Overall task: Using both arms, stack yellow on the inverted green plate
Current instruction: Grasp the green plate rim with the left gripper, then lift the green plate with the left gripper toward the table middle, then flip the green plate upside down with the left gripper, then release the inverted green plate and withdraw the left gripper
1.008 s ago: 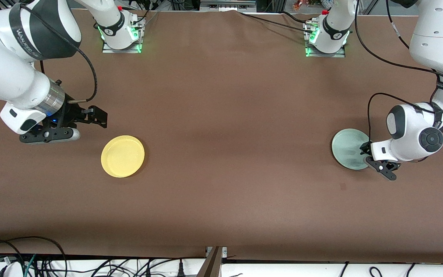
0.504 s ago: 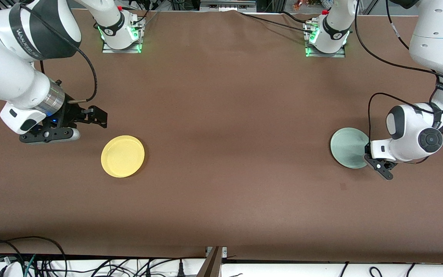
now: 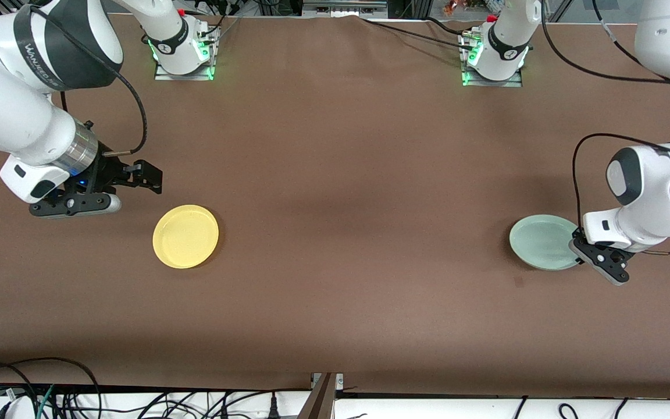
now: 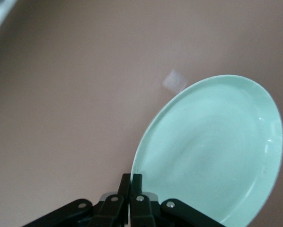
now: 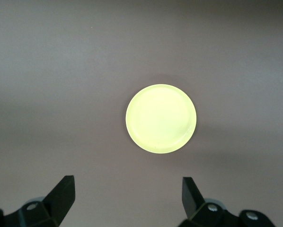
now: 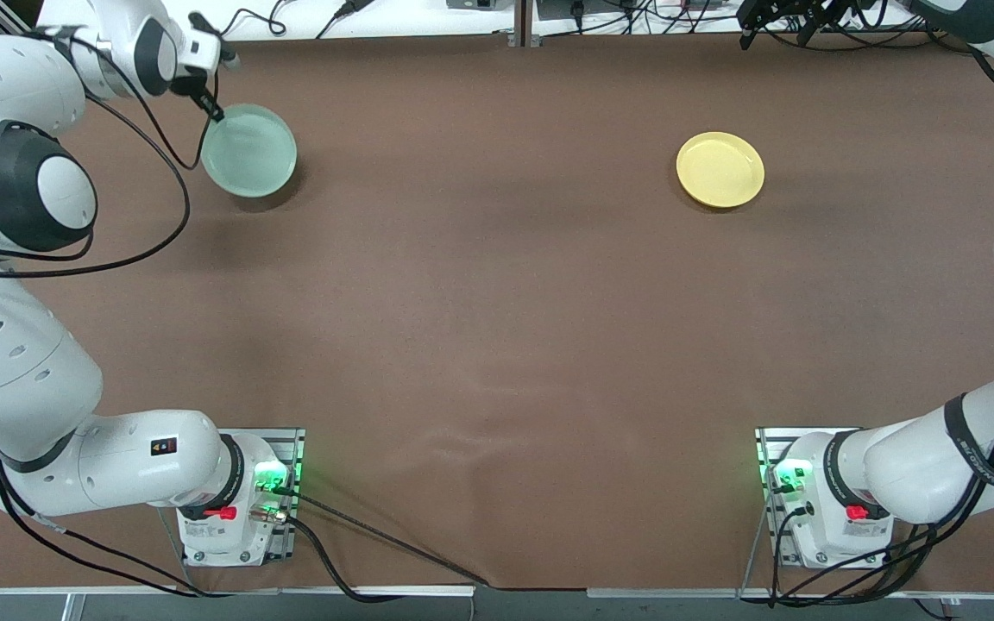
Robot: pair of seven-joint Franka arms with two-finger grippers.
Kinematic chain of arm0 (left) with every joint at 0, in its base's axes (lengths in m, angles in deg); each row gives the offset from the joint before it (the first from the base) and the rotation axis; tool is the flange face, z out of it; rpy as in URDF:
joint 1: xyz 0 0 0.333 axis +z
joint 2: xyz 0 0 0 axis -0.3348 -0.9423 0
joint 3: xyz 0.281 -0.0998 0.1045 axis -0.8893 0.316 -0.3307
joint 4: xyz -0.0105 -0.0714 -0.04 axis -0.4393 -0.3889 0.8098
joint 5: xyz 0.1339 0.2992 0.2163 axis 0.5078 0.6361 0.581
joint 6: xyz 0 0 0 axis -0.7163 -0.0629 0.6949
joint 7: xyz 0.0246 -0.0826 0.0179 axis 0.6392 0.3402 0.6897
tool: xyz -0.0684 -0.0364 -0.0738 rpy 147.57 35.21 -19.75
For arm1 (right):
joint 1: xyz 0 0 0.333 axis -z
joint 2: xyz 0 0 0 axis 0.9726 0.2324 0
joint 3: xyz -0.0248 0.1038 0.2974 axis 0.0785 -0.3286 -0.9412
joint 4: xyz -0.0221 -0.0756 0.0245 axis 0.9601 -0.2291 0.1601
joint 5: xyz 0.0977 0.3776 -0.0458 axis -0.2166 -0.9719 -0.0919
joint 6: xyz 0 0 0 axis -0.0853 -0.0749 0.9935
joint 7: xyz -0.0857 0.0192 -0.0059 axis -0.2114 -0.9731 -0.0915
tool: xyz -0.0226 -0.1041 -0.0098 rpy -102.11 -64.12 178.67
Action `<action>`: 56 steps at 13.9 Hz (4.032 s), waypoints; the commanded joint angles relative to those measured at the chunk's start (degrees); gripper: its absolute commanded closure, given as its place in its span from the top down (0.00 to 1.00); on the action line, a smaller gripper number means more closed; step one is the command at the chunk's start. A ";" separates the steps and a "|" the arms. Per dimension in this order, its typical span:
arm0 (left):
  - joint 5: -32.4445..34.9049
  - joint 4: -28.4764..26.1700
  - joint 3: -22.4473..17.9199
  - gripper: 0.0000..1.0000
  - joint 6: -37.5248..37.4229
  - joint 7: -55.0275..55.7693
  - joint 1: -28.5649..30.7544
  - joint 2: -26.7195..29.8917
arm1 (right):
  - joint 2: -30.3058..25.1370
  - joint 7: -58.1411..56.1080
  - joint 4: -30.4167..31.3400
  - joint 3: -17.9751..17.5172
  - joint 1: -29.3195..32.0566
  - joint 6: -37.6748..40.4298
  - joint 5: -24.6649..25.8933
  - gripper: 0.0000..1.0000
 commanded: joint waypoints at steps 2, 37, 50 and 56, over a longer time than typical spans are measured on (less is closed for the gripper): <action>2.49 11.27 0.55 0.00 -12.37 1.74 -6.43 -0.14 | -0.09 -0.66 -0.20 -0.34 0.53 -0.06 0.32 1.00; 32.93 22.20 -0.16 0.52 -36.43 117.66 -69.39 -19.30 | 0.61 -0.66 -0.20 -0.34 1.58 -0.15 1.28 1.00; 9.10 22.20 -0.69 1.00 -7.77 122.43 -61.93 -19.92 | 0.70 -0.66 -0.20 -0.34 1.76 -0.15 1.28 1.00; 9.44 21.32 -0.77 1.00 -12.55 118.41 -53.15 -14.83 | 0.96 -1.10 -0.20 -0.34 2.02 -0.15 1.28 1.00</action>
